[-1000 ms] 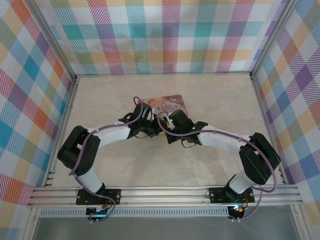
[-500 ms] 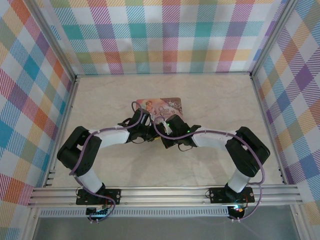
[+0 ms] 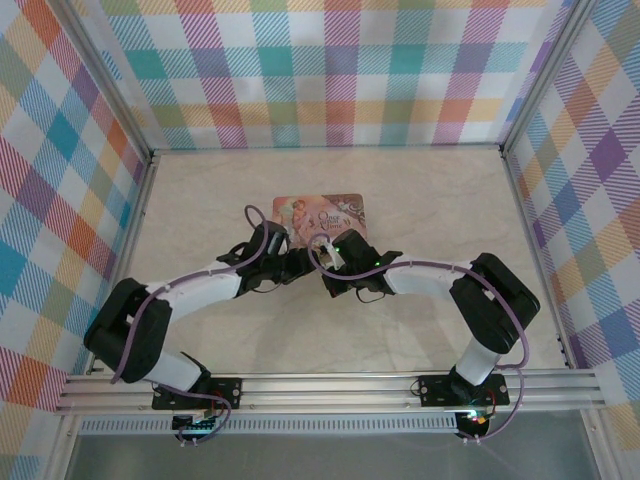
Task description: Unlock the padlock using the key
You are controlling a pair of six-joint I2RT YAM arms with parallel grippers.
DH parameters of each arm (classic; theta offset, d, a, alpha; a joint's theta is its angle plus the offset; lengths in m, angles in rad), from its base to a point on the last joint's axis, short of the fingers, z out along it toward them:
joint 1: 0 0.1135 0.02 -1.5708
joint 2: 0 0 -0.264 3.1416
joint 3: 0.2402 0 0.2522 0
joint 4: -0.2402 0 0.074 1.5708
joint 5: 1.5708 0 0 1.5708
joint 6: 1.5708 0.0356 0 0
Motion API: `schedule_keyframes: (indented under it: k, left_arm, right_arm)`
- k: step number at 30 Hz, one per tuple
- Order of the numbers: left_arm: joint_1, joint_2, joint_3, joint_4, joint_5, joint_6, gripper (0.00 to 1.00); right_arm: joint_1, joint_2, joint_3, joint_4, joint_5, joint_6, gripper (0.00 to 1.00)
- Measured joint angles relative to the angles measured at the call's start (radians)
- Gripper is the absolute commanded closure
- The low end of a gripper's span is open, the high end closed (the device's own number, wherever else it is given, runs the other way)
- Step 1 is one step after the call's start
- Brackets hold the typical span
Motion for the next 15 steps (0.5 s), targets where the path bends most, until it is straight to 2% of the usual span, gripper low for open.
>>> schedule_keyframes:
  k: [9, 15]
  left_arm:
    - [0.037, -0.157, -0.058, -0.080, -0.111, 0.016, 0.43]
    - [0.083, -0.180, -0.074, -0.108, -0.139, 0.018, 0.43]
  right_arm:
    - [0.013, 0.001, 0.012, -0.041, 0.017, -0.075, 1.00]
    - [0.056, 0.048, 0.099, -0.137, 0.075, -0.186, 1.00]
